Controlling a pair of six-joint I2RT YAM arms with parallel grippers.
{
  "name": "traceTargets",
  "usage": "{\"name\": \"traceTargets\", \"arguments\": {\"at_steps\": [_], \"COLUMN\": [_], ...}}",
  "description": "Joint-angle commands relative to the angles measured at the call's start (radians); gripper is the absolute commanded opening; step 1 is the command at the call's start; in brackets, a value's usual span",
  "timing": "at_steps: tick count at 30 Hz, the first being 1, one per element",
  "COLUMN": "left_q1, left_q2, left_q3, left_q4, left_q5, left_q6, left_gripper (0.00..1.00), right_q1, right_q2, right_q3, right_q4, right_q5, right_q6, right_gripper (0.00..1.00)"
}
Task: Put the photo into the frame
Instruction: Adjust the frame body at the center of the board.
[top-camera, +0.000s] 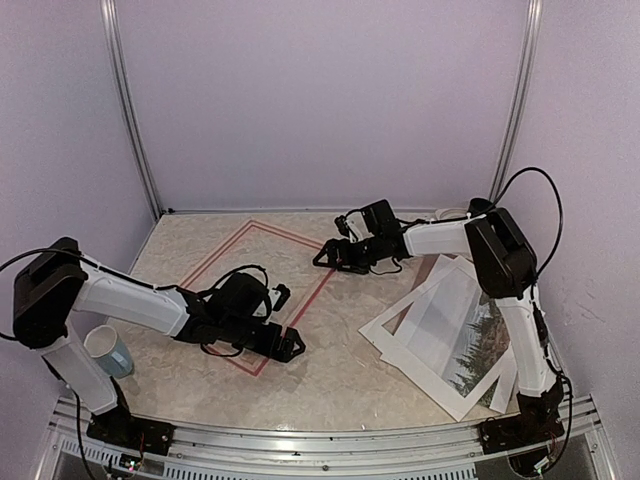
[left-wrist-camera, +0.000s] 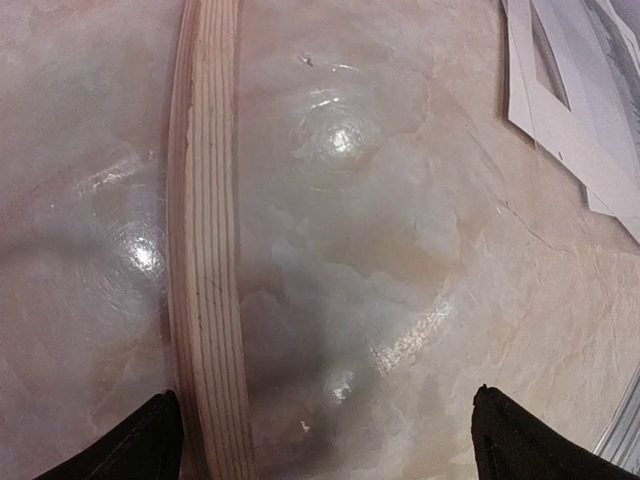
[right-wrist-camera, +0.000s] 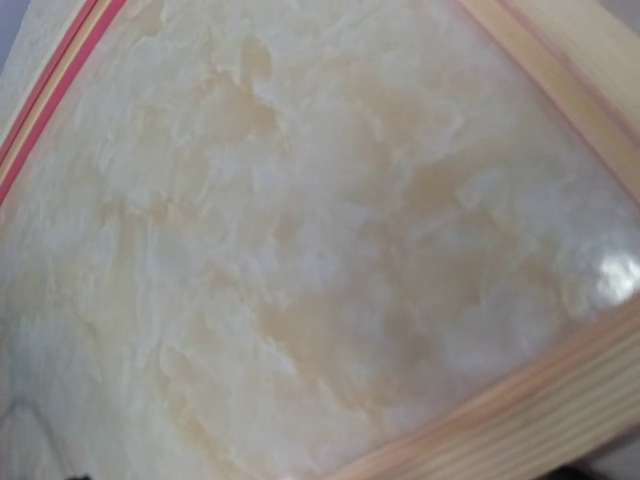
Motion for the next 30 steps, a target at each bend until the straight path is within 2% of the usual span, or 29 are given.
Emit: {"name": "traceTargets", "arguments": {"at_steps": [1, 30], "left_q1": [-0.025, -0.036], "left_q2": [0.025, 0.136], "left_q3": [0.021, 0.122], "left_q4": [0.061, 0.166], "left_q5": [0.05, 0.107], "left_q6": [-0.016, -0.014], "left_gripper": [0.99, 0.99], "right_q1": [0.017, 0.031], "right_q2": [0.056, 0.216], "right_q3": [0.049, 0.289], "right_q4": [-0.035, -0.009], "right_q5": [-0.009, -0.102], "right_q6": [-0.009, 0.036], "right_gripper": [0.99, 0.99]}}
